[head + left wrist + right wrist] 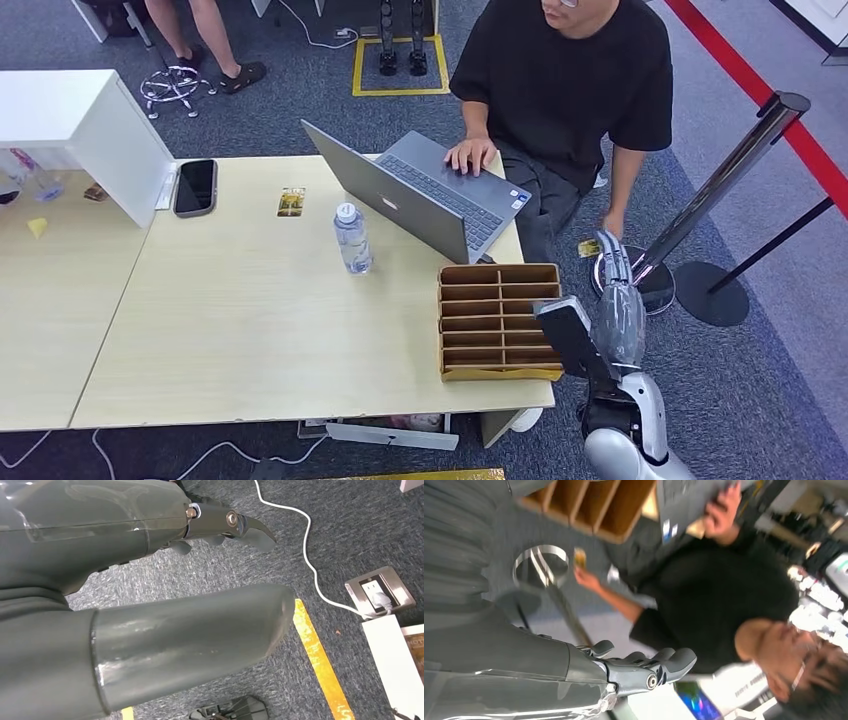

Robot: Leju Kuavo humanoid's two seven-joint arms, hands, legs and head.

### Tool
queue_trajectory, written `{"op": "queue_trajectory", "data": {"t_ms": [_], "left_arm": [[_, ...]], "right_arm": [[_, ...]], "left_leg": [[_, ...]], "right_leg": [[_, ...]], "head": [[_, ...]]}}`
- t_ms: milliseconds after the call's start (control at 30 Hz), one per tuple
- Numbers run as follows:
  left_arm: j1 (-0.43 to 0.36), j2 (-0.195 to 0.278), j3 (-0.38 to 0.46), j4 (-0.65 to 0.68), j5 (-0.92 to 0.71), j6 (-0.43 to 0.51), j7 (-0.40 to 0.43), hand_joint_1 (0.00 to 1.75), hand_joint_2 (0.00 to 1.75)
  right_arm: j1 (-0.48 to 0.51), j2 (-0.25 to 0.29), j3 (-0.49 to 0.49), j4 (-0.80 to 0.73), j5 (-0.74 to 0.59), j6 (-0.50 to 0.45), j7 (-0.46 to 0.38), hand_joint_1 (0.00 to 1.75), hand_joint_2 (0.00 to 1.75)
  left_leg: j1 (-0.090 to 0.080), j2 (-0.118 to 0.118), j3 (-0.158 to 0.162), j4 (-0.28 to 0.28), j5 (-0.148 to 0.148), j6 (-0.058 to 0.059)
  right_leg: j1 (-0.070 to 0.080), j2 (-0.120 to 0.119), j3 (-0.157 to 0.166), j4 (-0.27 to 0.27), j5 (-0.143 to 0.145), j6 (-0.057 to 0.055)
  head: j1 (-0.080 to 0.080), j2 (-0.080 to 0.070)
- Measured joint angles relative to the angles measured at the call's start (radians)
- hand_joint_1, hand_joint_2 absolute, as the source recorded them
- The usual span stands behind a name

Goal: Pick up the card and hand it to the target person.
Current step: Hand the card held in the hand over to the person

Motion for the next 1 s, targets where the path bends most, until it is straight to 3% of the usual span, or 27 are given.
{"op": "queue_trajectory", "data": {"t_ms": [167,400,567,1000], "left_arm": [[0.005,0.001,0.001,0.0,0.011,0.01,-0.002,0.0,0.0],[0.012,0.001,0.001,0.0,0.02,0.015,-0.005,0.0,0.0],[0.013,0.003,0.004,0.0,0.03,0.019,-0.01,0.0,0.0],[0.019,0.008,0.007,0.0,0.042,0.029,-0.018,0.0,0.0]], "right_arm": [[0.029,0.046,0.053,0.001,-0.201,-0.019,-0.137,0.0,1.75],[0.1,0.152,0.068,0.007,-0.221,-0.02,-0.338,0.0,1.75],[0.143,0.218,0.033,0.011,-0.178,-0.021,-0.349,0.0,1.75],[0.205,0.305,-0.101,0.01,-0.089,-0.021,-0.355,0.0,1.75]], "left_leg": [[0.0,0.0,0.0,0.0,0.0,0.0],[0.0,0.0,0.0,0.0,0.0,0.0],[0.0,0.0,0.0,0.0,0.0,0.0],[0.0,0.0,0.0,0.0,0.0,0.0]], "right_leg": [[0.0,0.0,0.0,0.0,0.0,0.0],[0.0,0.0,0.0,0.0,-0.001,-0.001],[0.0,0.0,0.0,0.0,-0.001,-0.001],[0.0,0.0,0.0,0.0,-0.001,-0.001]], "head": [[0.0,0.0],[0.0,0.0],[0.0,0.0],[0.0,0.0]]}}
